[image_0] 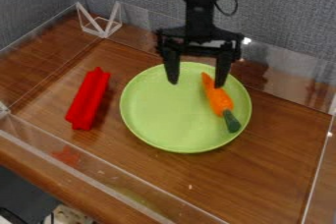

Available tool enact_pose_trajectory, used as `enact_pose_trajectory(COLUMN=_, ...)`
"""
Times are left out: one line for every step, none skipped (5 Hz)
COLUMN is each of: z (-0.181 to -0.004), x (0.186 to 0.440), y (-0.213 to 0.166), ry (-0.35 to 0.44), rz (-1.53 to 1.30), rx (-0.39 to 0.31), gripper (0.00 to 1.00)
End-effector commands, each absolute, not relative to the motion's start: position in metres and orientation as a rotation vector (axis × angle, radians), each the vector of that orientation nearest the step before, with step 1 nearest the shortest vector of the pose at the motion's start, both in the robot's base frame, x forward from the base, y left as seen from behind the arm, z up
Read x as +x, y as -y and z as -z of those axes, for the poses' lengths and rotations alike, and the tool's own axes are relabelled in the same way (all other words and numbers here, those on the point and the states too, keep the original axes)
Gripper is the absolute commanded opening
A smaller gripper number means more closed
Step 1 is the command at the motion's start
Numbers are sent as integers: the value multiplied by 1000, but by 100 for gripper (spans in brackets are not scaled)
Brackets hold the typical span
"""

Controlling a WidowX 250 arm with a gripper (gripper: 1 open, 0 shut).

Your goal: Put the carrot on the left side

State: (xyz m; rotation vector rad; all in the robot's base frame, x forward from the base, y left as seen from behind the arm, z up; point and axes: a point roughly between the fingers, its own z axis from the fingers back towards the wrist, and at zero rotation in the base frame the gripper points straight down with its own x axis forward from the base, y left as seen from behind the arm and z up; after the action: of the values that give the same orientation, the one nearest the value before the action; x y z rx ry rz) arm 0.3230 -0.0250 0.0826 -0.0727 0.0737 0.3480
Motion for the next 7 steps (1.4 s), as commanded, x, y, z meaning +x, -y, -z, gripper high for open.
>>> enact_pose_trajectory(z=-84, x=344, y=34, ry=3, rz=-329, rx=-103, gripper=100)
enact_pose_trajectory(z=-72, x=353, y=38, ry=11, rz=-317, rx=-111, gripper=100)
enact_pose_trajectory(z=-61, x=358, y=43, ry=28, rz=-388, rx=-115, gripper=100)
enact_pose_trajectory(z=-51, x=362, y=46, ry=45, rz=-450, rx=-120, gripper=100)
enact_pose_trajectory(z=-53, x=368, y=54, ry=50, rz=-502, rx=-114, gripper=0)
enact_pose_trajectory(z=-62, x=373, y=58, ry=67, rz=-558, rx=-112, gripper=0)
enact_pose_trajectory(z=-70, x=371, y=57, ry=83, rz=-542, rx=-113, gripper=0)
